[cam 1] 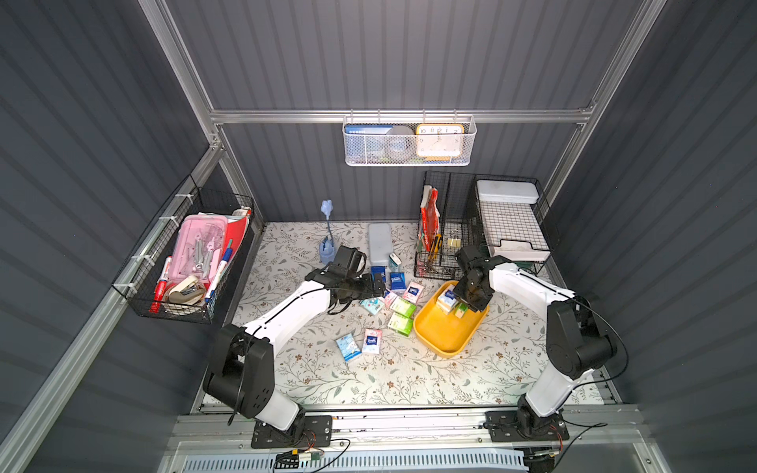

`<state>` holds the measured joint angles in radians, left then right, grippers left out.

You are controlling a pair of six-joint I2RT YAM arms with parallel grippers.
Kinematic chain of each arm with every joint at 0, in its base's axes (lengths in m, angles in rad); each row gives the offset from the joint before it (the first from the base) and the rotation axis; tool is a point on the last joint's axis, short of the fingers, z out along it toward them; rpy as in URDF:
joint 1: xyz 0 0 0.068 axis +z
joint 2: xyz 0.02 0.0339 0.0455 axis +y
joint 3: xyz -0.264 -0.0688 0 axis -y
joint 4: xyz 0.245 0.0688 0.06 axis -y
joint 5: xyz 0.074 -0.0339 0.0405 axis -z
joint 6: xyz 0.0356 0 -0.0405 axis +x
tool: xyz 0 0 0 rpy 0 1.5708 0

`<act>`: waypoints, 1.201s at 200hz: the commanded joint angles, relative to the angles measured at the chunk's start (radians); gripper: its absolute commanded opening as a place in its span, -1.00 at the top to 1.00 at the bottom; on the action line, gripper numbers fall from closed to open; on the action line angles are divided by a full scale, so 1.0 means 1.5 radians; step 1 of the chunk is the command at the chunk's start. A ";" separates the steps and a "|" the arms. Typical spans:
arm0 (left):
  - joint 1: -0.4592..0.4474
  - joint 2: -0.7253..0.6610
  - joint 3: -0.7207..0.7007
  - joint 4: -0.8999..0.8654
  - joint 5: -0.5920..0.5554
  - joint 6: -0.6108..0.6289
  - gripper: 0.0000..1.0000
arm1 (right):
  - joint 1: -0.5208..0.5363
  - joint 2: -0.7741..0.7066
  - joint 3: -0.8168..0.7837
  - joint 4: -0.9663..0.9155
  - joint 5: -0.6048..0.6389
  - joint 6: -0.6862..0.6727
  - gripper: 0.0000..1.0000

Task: Put the pocket tissues into the storage box
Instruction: Place the pocket tissues in the storage box, then pick up the pocket tissues from the center of the board.

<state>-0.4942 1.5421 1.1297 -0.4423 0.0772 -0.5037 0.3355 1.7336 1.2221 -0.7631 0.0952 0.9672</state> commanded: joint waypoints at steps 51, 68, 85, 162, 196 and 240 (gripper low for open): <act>-0.002 -0.028 -0.007 -0.017 -0.024 0.005 -0.98 | 0.001 -0.057 0.037 -0.036 0.020 -0.056 0.24; -0.001 -0.034 -0.017 -0.010 -0.010 -0.011 -0.98 | 0.016 -0.068 0.053 -0.036 -0.007 -0.096 0.24; 0.000 -0.038 -0.024 -0.009 -0.022 -0.020 -0.98 | 0.057 -0.066 0.076 -0.049 -0.021 -0.129 0.24; 0.128 -0.085 -0.107 0.018 0.027 -0.088 -0.98 | 0.294 0.043 0.195 -0.036 -0.071 -0.123 -0.42; 0.215 -0.110 -0.128 -0.002 0.024 -0.070 -0.98 | 0.338 0.117 0.240 -0.021 -0.120 -0.120 -0.59; 0.292 -0.123 -0.147 0.003 0.038 -0.085 -0.98 | 0.394 0.217 0.328 -0.065 -0.151 -0.147 -0.58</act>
<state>-0.0952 1.3842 0.9360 -0.4271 0.1093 -0.6079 0.8883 2.0037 1.6508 -0.8051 -0.0940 0.7753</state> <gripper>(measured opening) 0.991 0.792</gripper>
